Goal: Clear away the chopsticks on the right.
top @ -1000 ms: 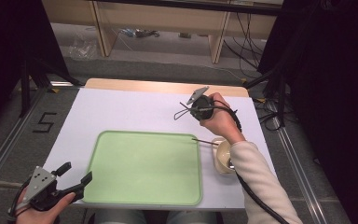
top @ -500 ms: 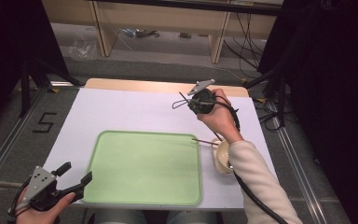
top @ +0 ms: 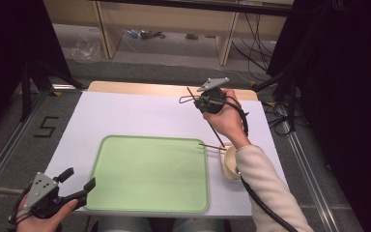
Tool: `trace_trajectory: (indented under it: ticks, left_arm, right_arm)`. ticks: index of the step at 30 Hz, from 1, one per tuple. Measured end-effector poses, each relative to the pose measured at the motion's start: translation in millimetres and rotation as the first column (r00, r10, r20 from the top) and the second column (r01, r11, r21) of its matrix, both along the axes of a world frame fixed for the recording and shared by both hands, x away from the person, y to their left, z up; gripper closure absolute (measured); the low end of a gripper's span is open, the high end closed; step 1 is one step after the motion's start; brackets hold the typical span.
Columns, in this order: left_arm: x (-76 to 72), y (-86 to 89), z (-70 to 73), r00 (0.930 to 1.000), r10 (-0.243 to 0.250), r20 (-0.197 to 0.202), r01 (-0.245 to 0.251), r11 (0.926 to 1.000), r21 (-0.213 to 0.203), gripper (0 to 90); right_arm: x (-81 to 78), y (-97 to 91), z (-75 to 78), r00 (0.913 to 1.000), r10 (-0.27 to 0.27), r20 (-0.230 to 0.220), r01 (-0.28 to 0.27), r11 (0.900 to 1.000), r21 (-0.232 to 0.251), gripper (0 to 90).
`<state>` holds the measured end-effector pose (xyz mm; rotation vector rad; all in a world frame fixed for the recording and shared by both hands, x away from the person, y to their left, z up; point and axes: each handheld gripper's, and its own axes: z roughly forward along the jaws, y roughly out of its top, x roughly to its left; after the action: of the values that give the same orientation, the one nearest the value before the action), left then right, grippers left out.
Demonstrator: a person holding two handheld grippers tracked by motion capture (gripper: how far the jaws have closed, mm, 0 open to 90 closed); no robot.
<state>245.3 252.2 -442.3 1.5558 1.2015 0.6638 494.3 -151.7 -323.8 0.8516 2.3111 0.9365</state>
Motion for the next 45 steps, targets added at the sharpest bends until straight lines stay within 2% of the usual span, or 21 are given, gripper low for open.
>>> trace_trajectory:
  ticks: [3, 13, 14, 15, 16, 18, 20, 21, 22, 23, 26, 30, 33, 34, 36, 37, 38, 40, 42, 43, 45]
  left_arm:
    - [2.0, 2.6, 0.5, 0.9995, -0.016, 0.026, 0.015, 0.9992, 0.037, 19.7]
    - [2.3, 2.6, 0.5, 0.9996, -0.013, 0.025, 0.012, 0.9992, 0.038, 19.8]
    - [2.5, 2.5, 0.4, 0.9996, -0.014, 0.025, 0.013, 0.9992, 0.037, 19.8]
    - [2.5, 2.5, 0.4, 0.9996, -0.014, 0.025, 0.013, 0.9992, 0.037, 19.8]
    - [2.5, 2.4, 0.5, 0.9996, -0.014, 0.025, 0.013, 0.9992, 0.037, 19.8]
    - [2.3, 2.1, 0.8, 0.9996, -0.013, 0.023, 0.012, 0.9993, 0.036, 19.8]
    - [3.1, 1.1, 0.6, 0.9996, -0.018, 0.024, 0.017, 0.9992, 0.036, 19.9]
    - [3.1, 1.1, 0.6, 0.9996, -0.018, 0.024, 0.017, 0.9992, 0.036, 19.9]
    - [3.5, 0.6, 0.6, 0.9996, -0.019, 0.023, 0.018, 0.9992, 0.034, 19.9]
    - [3.5, 0.6, 0.6, 0.9996, -0.019, 0.023, 0.018, 0.9992, 0.034, 19.9]
    - [3.9, -0.3, 0.9, 0.9995, -0.021, 0.023, 0.020, 0.9992, 0.036, 19.9]
    - [4.3, -0.7, 1.1, 0.9995, -0.023, 0.022, 0.022, 0.9991, 0.037, 19.9]
    - [4.8, -0.9, 0.9, 0.9994, -0.026, 0.021, 0.025, 0.9990, 0.037, 19.9]
    - [5.1, -0.9, 0.8, 0.9994, -0.027, 0.021, 0.026, 0.9990, 0.037, 19.9]
    - [5.2, -1.0, 0.8, 0.9994, -0.026, 0.022, 0.026, 0.9990, 0.037, 19.9]
    - [5.6, -1.2, 0.5, 0.9994, -0.026, 0.024, 0.025, 0.9991, 0.035, 19.9]
    - [5.7, -1.1, 0.5, 0.9994, -0.028, 0.022, 0.027, 0.9990, 0.036, 19.9]
    - [5.6, -1.2, 0.6, 0.9994, -0.026, 0.021, 0.026, 0.9990, 0.037, 19.9]
    - [5.7, -1.1, 0.6, 0.9994, -0.027, 0.020, 0.026, 0.9990, 0.037, 19.9]
    - [5.8, -1.1, 0.4, 0.9995, -0.026, 0.020, 0.025, 0.9990, 0.037, 20.0]
    - [5.8, -0.9, 0.4, 0.9995, -0.025, 0.020, 0.025, 0.9990, 0.036, 19.9]
  right_arm:
    - [-1.5, -0.8, 4.1, 0.9997, -0.021, -0.007, 0.022, 0.9987, 0.047, 87.6]
    - [-12.1, -5.2, 20.1, 0.9935, -0.113, -0.010, 0.113, 0.9809, 0.158, 87.5]
    - [-17.4, -6.0, 21.0, 0.9906, -0.122, -0.062, 0.132, 0.9700, 0.204, 87.5]
    - [-17.4, -6.0, 21.0, 0.9906, -0.122, -0.062, 0.132, 0.9700, 0.204, 87.5]
    - [-22.2, -7.0, 21.1, 0.9849, -0.144, -0.096, 0.163, 0.9572, 0.239, 87.5]
    - [-24.4, -8.2, 20.4, 0.9825, -0.148, -0.113, 0.172, 0.9534, 0.248, 87.5]
    - [-34.6, -10.2, 17.3, 0.9730, -0.165, -0.161, 0.207, 0.9321, 0.297, 87.5]
    - [-34.6, -10.2, 17.3, 0.9730, -0.165, -0.161, 0.207, 0.9321, 0.297, 87.5]
    - [-40.2, -11.5, 15.1, 0.9667, -0.167, -0.194, 0.223, 0.9215, 0.318, 87.5]
    - [-40.2, -11.5, 15.1, 0.9667, -0.167, -0.194, 0.223, 0.9215, 0.318, 87.5]
    - [-51.7, -14.2, 4.3, 0.9538, -0.170, -0.248, 0.252, 0.9020, 0.351, 87.5]
    - [-57.5, -16.1, -6.0, 0.9402, -0.190, -0.283, 0.285, 0.8924, 0.350, 87.5]
    - [-62.3, -15.8, -18.7, 0.9170, -0.200, -0.345, 0.322, 0.8812, 0.346, 87.4]
    - [-65.0, -15.2, -25.4, 0.8995, -0.206, -0.385, 0.345, 0.8762, 0.337, 87.4]
    - [-64.9, -16.0, -30.1, 0.9025, -0.201, -0.381, 0.335, 0.8831, 0.328, 87.5]
    - [-65.7, -15.4, -34.0, 0.8980, -0.207, -0.388, 0.343, 0.8819, 0.323, 87.4]
    - [-67.1, -13.7, -42.0, 0.8828, -0.217, -0.417, 0.362, 0.8789, 0.310, 87.4]
    - [-67.2, -13.4, -47.7, 0.8773, -0.216, -0.429, 0.368, 0.8767, 0.310, 87.4]
    - [-66.2, -14.4, -51.7, 0.8848, -0.210, -0.416, 0.356, 0.8801, 0.314, 87.4]
    - [-65.7, -13.8, -55.1, 0.8823, -0.212, -0.421, 0.361, 0.8779, 0.315, 87.3]
    - [-65.5, -13.2, -63.8, 0.8774, -0.209, -0.432, 0.356, 0.8872, 0.293, 87.3]
